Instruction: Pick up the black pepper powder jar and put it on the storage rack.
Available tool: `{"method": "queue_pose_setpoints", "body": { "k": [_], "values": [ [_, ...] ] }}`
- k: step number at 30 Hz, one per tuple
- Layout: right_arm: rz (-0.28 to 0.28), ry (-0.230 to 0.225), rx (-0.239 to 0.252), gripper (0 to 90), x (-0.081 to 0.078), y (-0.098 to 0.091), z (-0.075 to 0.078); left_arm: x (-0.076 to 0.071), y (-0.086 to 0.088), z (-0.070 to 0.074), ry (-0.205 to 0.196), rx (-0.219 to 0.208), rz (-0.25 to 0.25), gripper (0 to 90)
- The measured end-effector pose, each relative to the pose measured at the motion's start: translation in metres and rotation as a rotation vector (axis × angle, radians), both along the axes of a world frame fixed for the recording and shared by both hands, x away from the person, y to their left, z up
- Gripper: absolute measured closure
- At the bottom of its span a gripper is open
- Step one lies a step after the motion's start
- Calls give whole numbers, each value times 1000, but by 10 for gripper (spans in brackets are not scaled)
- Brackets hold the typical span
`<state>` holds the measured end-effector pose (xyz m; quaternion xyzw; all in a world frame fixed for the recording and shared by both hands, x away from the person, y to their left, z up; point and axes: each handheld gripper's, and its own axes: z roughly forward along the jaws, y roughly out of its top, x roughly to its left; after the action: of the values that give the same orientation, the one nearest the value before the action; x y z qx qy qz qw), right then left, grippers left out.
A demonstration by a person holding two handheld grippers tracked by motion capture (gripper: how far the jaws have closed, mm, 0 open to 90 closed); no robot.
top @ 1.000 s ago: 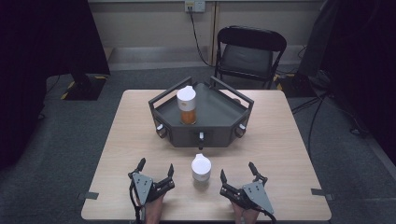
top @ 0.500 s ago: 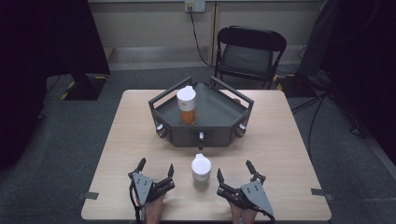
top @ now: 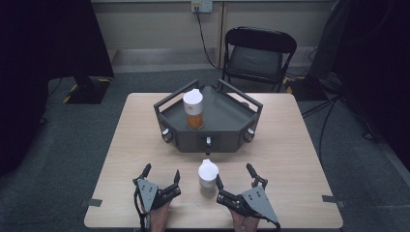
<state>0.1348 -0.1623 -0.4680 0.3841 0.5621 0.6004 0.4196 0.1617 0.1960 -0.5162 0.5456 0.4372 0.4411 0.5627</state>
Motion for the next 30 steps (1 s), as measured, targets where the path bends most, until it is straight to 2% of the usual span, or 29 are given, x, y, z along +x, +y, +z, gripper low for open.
{"method": "queue_pose_setpoints", "body": {
  "k": [14,21,30],
  "values": [
    [42,-8,-2,14,5,17,6,0,0,0,0,0,2,5],
    [68,15,-24,31,9,26,11,0,0,0,0,0,2,5],
    [80,31,-28,53,15,33,10,0,0,0,0,0,2,4]
  ]
}}
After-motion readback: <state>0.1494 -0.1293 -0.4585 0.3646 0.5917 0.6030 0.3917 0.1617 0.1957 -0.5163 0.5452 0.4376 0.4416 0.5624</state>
